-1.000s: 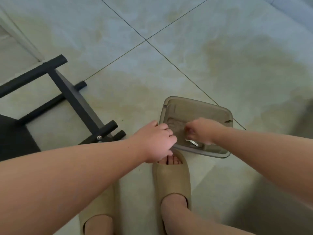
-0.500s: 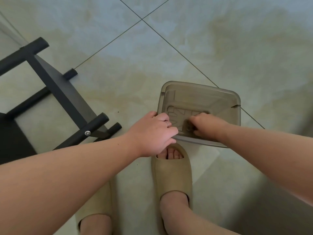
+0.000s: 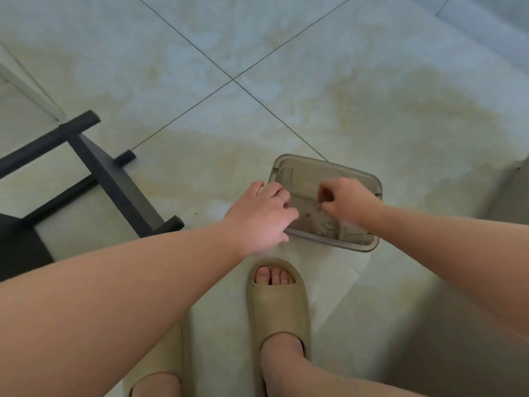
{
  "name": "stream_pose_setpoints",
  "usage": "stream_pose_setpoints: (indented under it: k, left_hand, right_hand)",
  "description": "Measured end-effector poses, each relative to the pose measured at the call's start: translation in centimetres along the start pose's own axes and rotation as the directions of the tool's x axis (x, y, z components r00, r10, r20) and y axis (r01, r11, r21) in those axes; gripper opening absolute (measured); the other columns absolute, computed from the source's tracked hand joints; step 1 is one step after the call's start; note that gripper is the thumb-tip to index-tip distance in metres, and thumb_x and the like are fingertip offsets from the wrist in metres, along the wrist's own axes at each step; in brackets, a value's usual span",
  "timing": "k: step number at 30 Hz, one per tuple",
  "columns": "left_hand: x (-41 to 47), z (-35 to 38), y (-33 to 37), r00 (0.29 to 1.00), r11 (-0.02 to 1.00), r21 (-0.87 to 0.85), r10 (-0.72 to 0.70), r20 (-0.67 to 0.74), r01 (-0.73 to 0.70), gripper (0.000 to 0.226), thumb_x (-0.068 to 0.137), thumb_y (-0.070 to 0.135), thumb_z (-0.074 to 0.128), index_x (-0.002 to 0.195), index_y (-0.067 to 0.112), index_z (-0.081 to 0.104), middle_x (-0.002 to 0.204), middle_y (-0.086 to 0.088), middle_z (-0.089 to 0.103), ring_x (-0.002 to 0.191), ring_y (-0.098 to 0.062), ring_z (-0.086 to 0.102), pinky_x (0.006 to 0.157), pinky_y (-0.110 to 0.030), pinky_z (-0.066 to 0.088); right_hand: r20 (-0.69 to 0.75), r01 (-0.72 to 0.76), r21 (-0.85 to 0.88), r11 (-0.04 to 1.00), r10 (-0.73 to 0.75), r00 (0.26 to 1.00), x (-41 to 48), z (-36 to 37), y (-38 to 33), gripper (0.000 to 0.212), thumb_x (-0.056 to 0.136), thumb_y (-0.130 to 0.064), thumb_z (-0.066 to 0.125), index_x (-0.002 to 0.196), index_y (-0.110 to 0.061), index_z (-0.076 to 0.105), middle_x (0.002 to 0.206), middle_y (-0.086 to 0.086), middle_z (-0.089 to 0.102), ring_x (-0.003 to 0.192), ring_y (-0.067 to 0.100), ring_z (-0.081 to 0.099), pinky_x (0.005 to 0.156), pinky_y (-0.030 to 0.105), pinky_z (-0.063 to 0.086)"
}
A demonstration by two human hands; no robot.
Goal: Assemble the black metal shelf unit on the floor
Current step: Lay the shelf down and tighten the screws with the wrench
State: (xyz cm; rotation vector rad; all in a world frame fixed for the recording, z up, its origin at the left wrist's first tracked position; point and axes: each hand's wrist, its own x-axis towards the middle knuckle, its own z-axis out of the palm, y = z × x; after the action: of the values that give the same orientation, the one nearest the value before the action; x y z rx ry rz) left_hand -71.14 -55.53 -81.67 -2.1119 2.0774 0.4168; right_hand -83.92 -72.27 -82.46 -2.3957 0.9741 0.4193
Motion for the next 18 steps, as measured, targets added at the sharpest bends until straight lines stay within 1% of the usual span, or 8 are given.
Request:
stream_pose_setpoints:
  k: [3, 6, 8, 10, 12, 14, 15, 18]
  left_hand:
    - [-2.4, -4.1, -0.3, 0.987, 0.991, -0.067, -0.109, 0.119, 0.117, 0.042, 0.096, 0.043, 0.051, 0.136, 0.028, 0.049, 0.138, -0.004, 0.048, 0.130, -0.027, 0.037, 0.104, -0.044, 0.031]
    - [-6.3, -8.6, -1.2, 0.931, 0.940, -0.117, -0.290, 0.223, 0.321, 0.044, 0.099, 0.043, 0.046, 0.141, 0.030, 0.043, 0.141, -0.003, 0.047, 0.129, -0.027, 0.041, 0.103, -0.044, 0.032]
    - [-9.3, -11.4, -1.4, 0.881, 0.857, -0.222, -0.422, 0.216, 0.465, 0.046, 0.099, 0.045, 0.047, 0.142, 0.031, 0.042, 0.142, 0.000, 0.048, 0.130, -0.026, 0.043, 0.104, -0.042, 0.034]
    - [-12.3, -14.0, -1.0, 0.840, 0.751, -0.379, -0.511, 0.185, 0.540, 0.045, 0.099, 0.045, 0.049, 0.141, 0.030, 0.044, 0.139, 0.003, 0.053, 0.127, -0.022, 0.048, 0.105, -0.040, 0.039]
    - [-15.2, -16.3, -0.1, 0.815, 0.658, -0.532, -0.568, 0.115, 0.533, 0.043, 0.099, 0.042, 0.051, 0.140, 0.028, 0.047, 0.128, 0.006, 0.058, 0.115, -0.018, 0.054, 0.093, -0.033, 0.045]
    - [-18.1, -18.1, 1.1, 0.785, 0.592, -0.653, -0.619, 0.007, 0.473, 0.039, 0.098, 0.039, 0.054, 0.136, 0.028, 0.051, 0.110, 0.013, 0.059, 0.099, -0.012, 0.055, 0.072, -0.020, 0.040]
    - [-19.6, -18.8, 1.7, 0.762, 0.566, -0.699, -0.646, -0.047, 0.437, 0.036, 0.098, 0.038, 0.055, 0.133, 0.029, 0.054, 0.104, 0.016, 0.058, 0.094, -0.009, 0.055, 0.067, -0.017, 0.036]
    - [-23.6, -20.0, 3.8, 0.703, 0.494, -0.800, -0.699, -0.133, 0.340, 0.026, 0.095, 0.034, 0.060, 0.121, 0.033, 0.062, 0.103, 0.018, 0.063, 0.088, -0.006, 0.058, 0.070, -0.021, 0.040]
  right_hand:
    - [-0.103, -0.067, 0.155, 0.986, 0.084, 0.991, -2.1, -4.3, -2.4, 0.016, 0.089, -0.010, 0.066, 0.079, -0.020, 0.058, 0.080, -0.001, 0.063, 0.076, 0.020, 0.059, 0.061, 0.028, 0.045]
    - [-0.168, -0.045, 0.306, 0.951, 0.100, 0.981, -5.3, -8.3, -6.0, 0.014, 0.089, -0.013, 0.071, 0.080, -0.018, 0.061, 0.082, 0.004, 0.068, 0.067, 0.014, 0.058, 0.050, 0.024, 0.041]
    - [-0.209, 0.015, 0.405, 0.914, 0.076, 0.975, -8.2, -10.3, -9.1, 0.011, 0.091, -0.013, 0.071, 0.086, -0.016, 0.063, 0.078, 0.003, 0.069, 0.063, 0.014, 0.058, 0.043, 0.019, 0.040]
    - [-0.228, 0.083, 0.466, 0.881, 0.028, 0.973, -11.4, -11.8, -12.4, 0.007, 0.092, -0.010, 0.071, 0.093, -0.014, 0.066, 0.078, 0.005, 0.070, 0.059, 0.011, 0.059, 0.041, 0.016, 0.040]
    - [-0.238, 0.151, 0.503, 0.851, -0.032, 0.971, -14.6, -12.9, -15.5, 0.005, 0.091, -0.007, 0.072, 0.092, -0.010, 0.067, 0.072, 0.004, 0.068, 0.051, 0.005, 0.058, 0.042, 0.015, 0.042]
    - [-0.249, 0.210, 0.537, 0.817, -0.084, 0.965, -17.9, -13.3, -18.1, 0.005, 0.089, -0.008, 0.073, 0.088, -0.009, 0.068, 0.066, 0.000, 0.065, 0.048, 0.004, 0.056, 0.044, 0.016, 0.043]
    - [-0.257, 0.232, 0.548, 0.803, -0.102, 0.961, -19.3, -13.2, -19.2, 0.006, 0.088, -0.009, 0.074, 0.086, -0.011, 0.069, 0.065, -0.002, 0.063, 0.050, 0.007, 0.056, 0.045, 0.015, 0.042]
    - [-0.258, 0.272, 0.582, 0.766, -0.143, 0.955, -22.9, -12.3, -21.0, 0.010, 0.087, -0.011, 0.073, 0.079, -0.017, 0.071, 0.056, -0.008, 0.060, 0.054, 0.014, 0.050, 0.044, 0.016, 0.037]
